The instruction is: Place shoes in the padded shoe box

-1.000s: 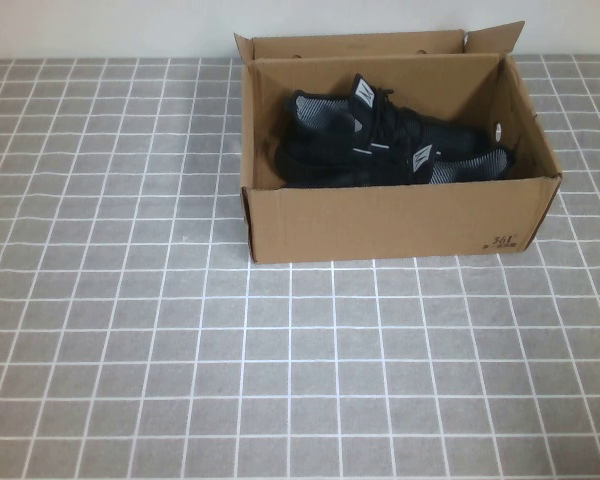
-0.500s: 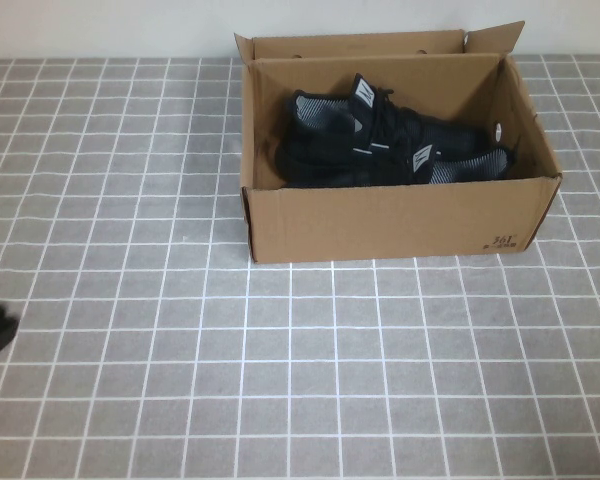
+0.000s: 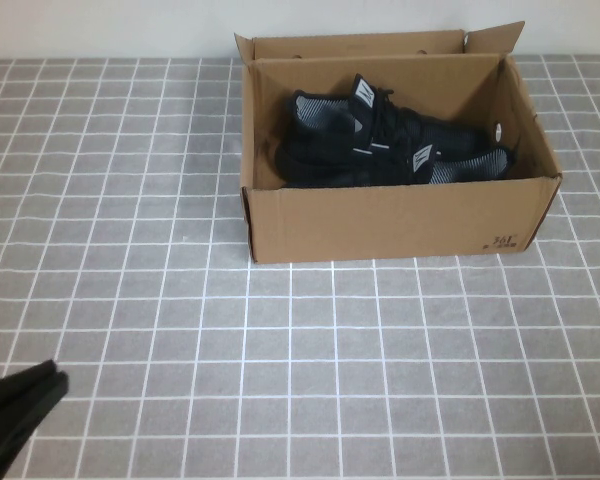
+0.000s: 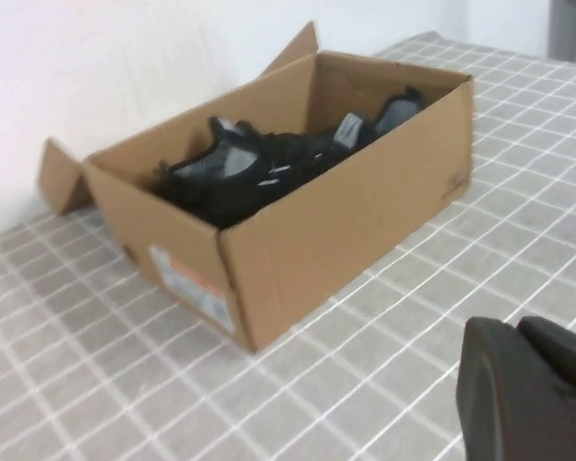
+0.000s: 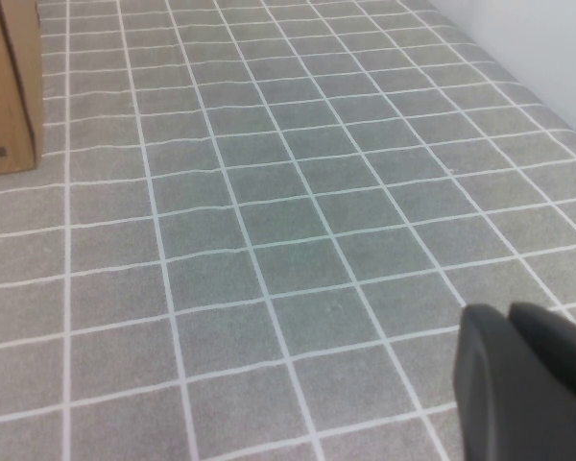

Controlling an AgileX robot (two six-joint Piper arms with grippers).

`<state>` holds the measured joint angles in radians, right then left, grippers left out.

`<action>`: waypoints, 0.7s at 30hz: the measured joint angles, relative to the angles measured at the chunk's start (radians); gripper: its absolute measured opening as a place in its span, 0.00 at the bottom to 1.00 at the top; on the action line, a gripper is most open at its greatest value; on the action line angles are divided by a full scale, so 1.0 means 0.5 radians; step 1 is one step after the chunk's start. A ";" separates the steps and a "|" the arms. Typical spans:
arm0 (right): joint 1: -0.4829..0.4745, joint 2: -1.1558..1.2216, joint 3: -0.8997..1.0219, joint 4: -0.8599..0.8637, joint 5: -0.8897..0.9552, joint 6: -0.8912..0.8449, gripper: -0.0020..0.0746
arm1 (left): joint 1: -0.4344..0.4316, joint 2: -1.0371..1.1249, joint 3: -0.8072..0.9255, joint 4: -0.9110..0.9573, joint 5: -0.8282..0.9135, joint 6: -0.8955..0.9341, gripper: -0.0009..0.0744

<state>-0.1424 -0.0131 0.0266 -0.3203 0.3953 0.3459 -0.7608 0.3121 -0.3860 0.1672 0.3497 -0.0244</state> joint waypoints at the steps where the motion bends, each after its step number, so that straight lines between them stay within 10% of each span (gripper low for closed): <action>1: 0.000 0.000 0.000 0.000 0.000 0.000 0.02 | 0.022 -0.045 0.028 -0.004 0.005 0.000 0.01; 21: 0.000 0.000 0.000 0.000 0.002 0.000 0.02 | 1.077 -0.644 0.618 -0.072 -0.037 0.004 0.01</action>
<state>-0.1424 -0.0131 0.0266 -0.3203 0.3962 0.3459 -0.2221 -0.0098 -0.0771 0.1311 0.3311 -0.0225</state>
